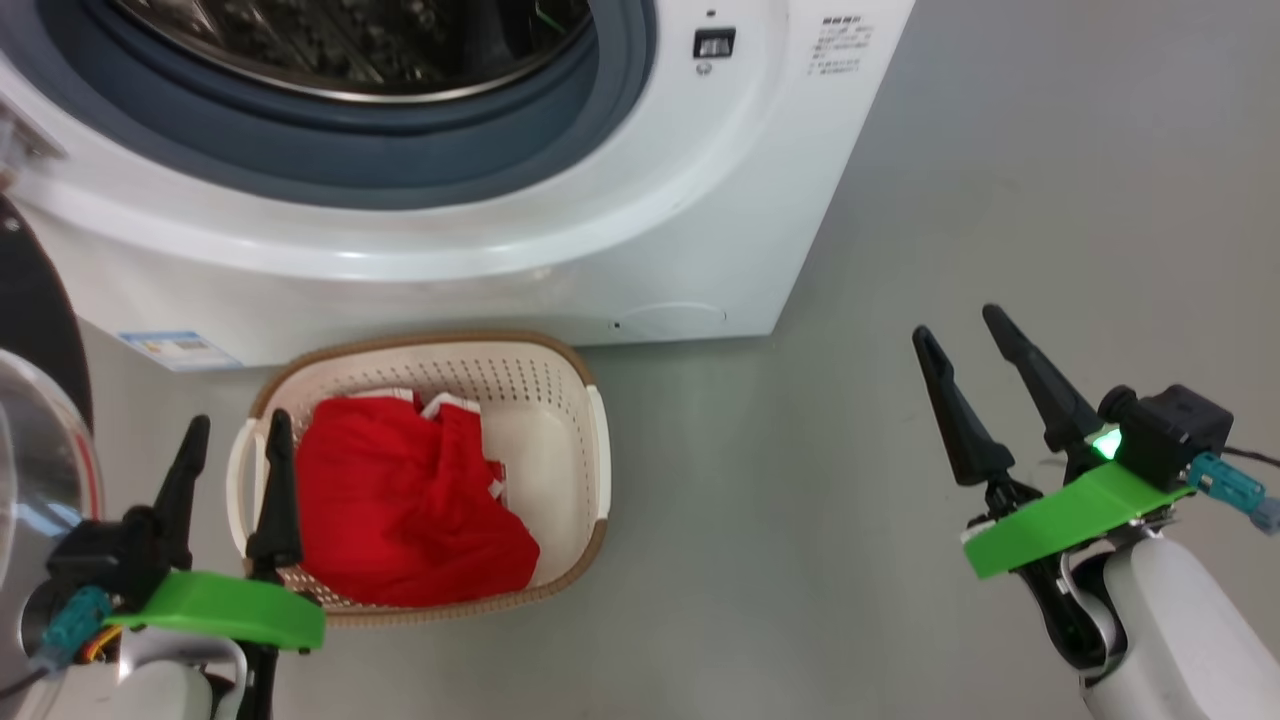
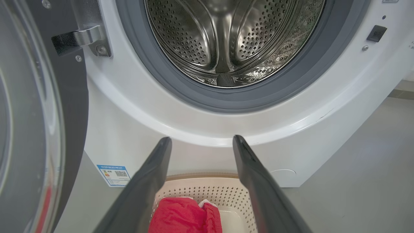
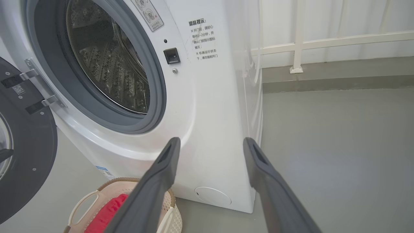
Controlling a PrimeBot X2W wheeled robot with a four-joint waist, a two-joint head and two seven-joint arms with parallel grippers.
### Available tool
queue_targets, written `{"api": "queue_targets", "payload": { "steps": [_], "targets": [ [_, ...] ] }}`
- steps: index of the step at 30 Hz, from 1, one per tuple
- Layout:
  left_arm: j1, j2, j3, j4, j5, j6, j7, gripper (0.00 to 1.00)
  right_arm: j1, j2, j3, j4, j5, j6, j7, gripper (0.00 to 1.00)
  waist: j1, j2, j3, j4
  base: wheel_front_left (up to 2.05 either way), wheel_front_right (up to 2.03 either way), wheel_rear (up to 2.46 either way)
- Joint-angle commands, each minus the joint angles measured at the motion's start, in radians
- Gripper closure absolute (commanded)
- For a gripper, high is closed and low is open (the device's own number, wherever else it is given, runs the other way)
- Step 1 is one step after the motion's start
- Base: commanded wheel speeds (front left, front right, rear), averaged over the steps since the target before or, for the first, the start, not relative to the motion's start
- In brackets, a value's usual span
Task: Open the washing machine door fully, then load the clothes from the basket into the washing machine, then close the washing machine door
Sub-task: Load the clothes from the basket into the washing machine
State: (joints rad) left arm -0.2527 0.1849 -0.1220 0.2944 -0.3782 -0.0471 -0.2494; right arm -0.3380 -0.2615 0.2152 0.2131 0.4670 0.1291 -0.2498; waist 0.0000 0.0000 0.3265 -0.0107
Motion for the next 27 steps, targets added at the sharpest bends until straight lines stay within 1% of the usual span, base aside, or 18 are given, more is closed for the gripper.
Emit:
{"api": "queue_targets", "payload": {
  "steps": [1,11,20,27],
  "targets": [
    [-0.033,0.023,0.036,-0.009,-0.001,0.005,-0.007,0.00,-0.016,-0.002,0.016,-0.028,-0.013,0.002,-0.012,0.00,0.0000,0.0000,0.044,-0.002,0.00,0.00,0.00],
    [-0.125,0.018,0.052,0.127,-0.007,-0.010,-0.011,0.00,-0.073,0.006,0.024,-0.036,-0.027,0.002,-0.012,0.00,0.0000,0.0000,0.136,-0.008,0.00,0.00,0.00],
    [-0.220,0.028,0.052,0.233,0.003,-0.037,-0.012,0.00,-0.120,0.019,0.026,-0.047,-0.038,0.002,-0.012,0.00,0.0000,0.0000,0.229,-0.018,0.00,0.00,0.00],
    [-0.320,0.040,0.048,0.353,0.014,-0.055,-0.012,0.00,-0.153,0.042,0.024,-0.058,-0.047,0.002,-0.012,0.00,0.0000,0.0000,0.307,-0.041,0.00,0.00,0.00]
  ]
}}
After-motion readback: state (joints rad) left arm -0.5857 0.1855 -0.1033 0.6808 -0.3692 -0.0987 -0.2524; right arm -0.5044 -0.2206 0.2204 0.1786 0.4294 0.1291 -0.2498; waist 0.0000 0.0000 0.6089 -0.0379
